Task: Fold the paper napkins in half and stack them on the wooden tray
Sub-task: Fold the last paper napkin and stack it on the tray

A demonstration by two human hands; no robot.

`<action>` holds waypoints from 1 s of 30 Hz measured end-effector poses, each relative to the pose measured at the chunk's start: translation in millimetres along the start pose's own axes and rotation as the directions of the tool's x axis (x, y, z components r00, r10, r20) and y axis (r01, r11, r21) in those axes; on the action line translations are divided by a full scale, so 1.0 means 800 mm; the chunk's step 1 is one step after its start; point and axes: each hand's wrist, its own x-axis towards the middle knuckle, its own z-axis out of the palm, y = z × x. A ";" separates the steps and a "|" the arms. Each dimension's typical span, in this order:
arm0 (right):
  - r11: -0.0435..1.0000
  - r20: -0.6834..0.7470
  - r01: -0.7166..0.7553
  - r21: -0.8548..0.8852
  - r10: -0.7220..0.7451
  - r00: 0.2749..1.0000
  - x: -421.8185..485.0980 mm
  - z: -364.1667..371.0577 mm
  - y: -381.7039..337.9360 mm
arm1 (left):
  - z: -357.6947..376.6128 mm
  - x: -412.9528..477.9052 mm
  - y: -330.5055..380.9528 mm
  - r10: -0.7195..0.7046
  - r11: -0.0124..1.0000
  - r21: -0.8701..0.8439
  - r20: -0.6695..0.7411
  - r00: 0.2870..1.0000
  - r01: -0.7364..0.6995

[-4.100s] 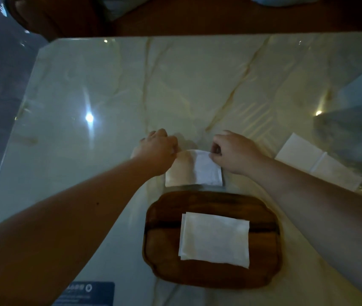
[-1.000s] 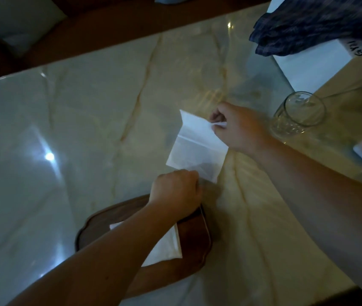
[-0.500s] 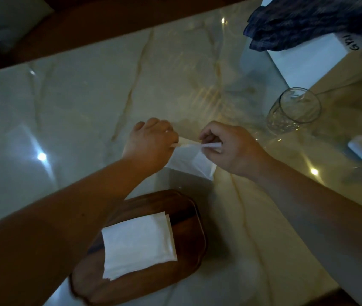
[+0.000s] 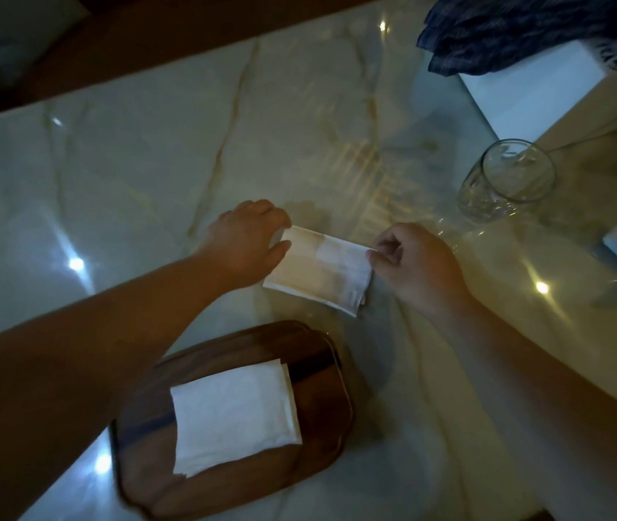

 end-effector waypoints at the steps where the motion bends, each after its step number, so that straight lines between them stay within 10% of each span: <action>1: 0.999 0.018 -0.024 -0.028 0.024 1.000 0.005 0.001 0.002 | 0.003 0.007 0.002 -0.037 0.999 -0.016 0.018 0.999 0.038; 8: 0.984 0.133 -0.056 -0.169 0.079 0.988 0.023 0.010 -0.009 | 0.009 0.038 0.022 -0.099 0.993 0.080 0.095 0.991 0.092; 13: 0.991 0.083 -0.059 0.124 0.048 0.995 0.009 0.003 -0.010 | 0.000 0.024 0.026 -0.137 0.978 -0.151 0.043 0.990 0.142; 22: 0.728 0.073 -0.105 0.677 0.076 0.994 -0.028 -0.010 -0.063 | -0.040 -0.075 0.033 -0.421 0.235 -0.917 0.202 0.884 0.322; 30: 0.789 0.212 -0.133 0.600 0.004 0.977 -0.085 0.025 -0.111 | -0.030 -0.183 0.012 -0.592 0.143 -0.913 0.230 0.772 0.382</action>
